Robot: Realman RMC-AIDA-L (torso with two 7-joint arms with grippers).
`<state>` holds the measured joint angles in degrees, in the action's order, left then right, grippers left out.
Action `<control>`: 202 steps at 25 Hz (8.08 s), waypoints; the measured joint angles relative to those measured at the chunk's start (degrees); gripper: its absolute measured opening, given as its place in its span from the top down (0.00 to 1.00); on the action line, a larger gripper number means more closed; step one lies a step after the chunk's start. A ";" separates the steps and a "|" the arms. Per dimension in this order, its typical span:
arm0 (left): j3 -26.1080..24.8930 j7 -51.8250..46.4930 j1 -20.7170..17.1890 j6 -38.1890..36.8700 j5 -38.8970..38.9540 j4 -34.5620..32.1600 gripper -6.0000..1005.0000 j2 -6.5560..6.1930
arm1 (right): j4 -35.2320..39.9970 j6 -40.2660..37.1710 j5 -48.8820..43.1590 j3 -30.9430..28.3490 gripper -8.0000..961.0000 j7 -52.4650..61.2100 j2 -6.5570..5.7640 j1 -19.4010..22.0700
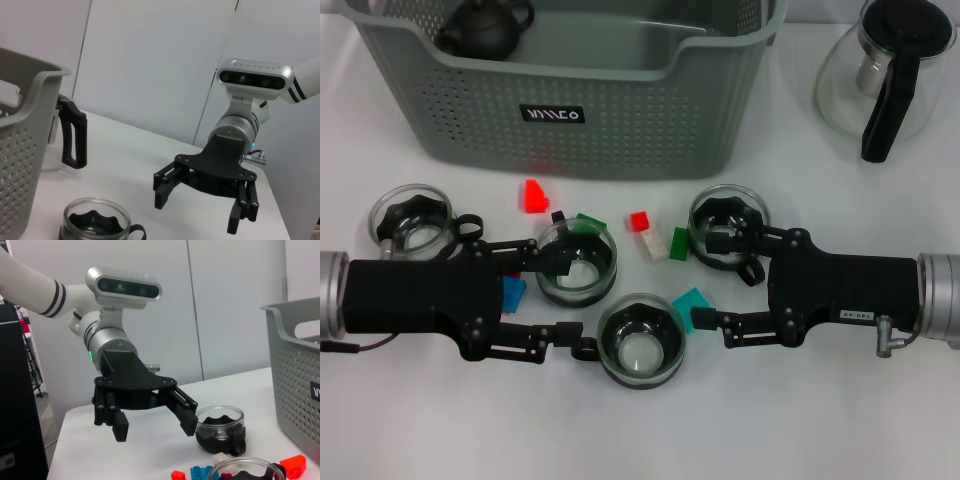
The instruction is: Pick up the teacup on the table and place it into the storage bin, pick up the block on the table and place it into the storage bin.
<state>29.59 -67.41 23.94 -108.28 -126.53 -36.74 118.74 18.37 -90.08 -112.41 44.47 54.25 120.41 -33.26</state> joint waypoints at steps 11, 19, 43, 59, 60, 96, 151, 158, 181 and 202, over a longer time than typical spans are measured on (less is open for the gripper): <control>-0.08 0.00 -0.04 -0.01 -0.02 0.56 0.18 0.00 | 0.00 0.00 0.01 0.01 0.04 -0.03 0.00 0.04; -0.22 -0.01 -0.20 -1.00 0.28 0.72 0.19 -0.02 | 0.00 -0.27 0.00 0.29 0.04 1.91 -0.02 0.02; -12.39 2.12 -6.08 -3.01 -0.30 -1.00 0.21 -1.85 | 40.17 -12.12 -8.95 17.04 0.04 43.70 -0.24 -1.45; -12.70 2.29 -6.12 -1.49 0.03 0.58 0.21 -1.54 | 52.38 -9.94 -30.43 36.53 0.10 65.91 0.13 -16.99; -12.71 2.29 -6.06 -1.49 0.04 0.63 0.21 -1.54 | 52.38 -9.15 -30.62 38.66 0.10 66.53 0.19 -17.40; -12.89 2.29 -5.92 0.56 0.15 1.41 0.22 -1.52 | 32.89 7.67 -28.23 56.27 0.27 70.11 0.46 -23.86; -13.02 2.04 -5.05 1.97 0.21 2.02 0.23 -1.40 | 46.04 16.03 5.48 16.10 0.94 67.79 -0.85 -21.88; -13.73 1.94 -5.45 2.96 0.29 2.49 0.23 -0.98 | 22.96 36.84 -16.32 21.52 0.94 76.38 -0.24 -40.24; -14.47 1.75 -5.04 3.07 0.32 2.90 0.24 -0.77 | 1.10 53.65 -20.20 30.94 0.94 75.90 0.18 -43.54; -15.11 1.76 -5.45 2.54 0.31 2.90 0.24 -0.70 | 15.44 48.23 -18.63 29.85 0.56 77.49 -0.12 -37.91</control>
<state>14.48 -65.65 18.49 -105.74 -126.21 -33.84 118.04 33.80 -41.85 -131.04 74.32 131.75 120.30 -71.16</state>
